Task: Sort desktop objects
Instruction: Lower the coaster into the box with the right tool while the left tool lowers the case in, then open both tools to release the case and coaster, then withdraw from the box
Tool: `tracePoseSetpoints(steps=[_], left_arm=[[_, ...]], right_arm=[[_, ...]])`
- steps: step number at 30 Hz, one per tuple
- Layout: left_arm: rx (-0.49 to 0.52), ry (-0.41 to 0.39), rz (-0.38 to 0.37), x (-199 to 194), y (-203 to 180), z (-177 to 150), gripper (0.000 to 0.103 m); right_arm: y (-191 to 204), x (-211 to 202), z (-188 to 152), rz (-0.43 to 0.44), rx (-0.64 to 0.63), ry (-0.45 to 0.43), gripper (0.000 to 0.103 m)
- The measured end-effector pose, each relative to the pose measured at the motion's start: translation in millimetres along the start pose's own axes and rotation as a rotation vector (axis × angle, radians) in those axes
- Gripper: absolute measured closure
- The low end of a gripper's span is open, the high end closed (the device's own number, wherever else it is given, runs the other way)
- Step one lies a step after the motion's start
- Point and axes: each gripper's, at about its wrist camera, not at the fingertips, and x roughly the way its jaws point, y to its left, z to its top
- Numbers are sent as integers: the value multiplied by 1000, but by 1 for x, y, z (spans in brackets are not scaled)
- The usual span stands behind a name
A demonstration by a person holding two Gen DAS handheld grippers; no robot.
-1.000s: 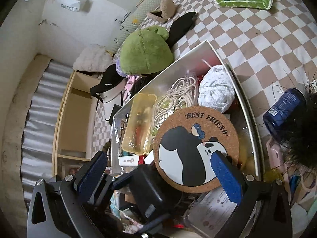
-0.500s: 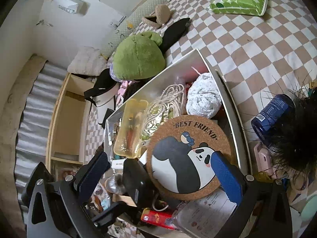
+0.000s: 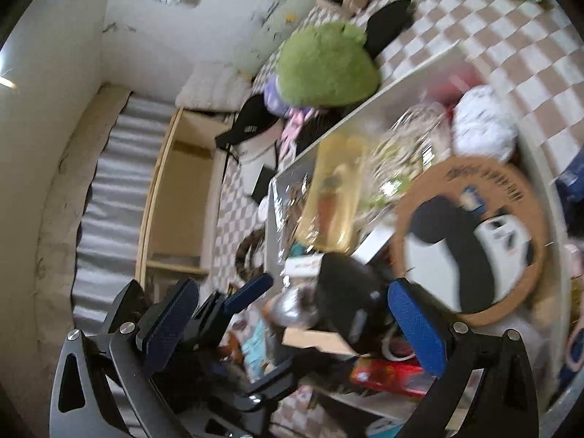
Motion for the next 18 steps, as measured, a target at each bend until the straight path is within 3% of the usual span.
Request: tracePoseSetpoints(steps=[5, 8, 13, 18], left_arm=[[-15, 3, 1, 0, 8, -3, 5], [-19, -1, 1, -1, 9, -4, 5], [-26, -5, 9, -3, 8, -4, 5], [-37, -7, 8, -7, 5, -5, 5]], right_arm=[[1, 8, -1, -103, -36, -1, 0], [-5, 5, -1, -89, -20, -7, 0], [4, -4, -4, -155, -78, -48, 0], [12, -18, -10, -159, -121, -69, 0]])
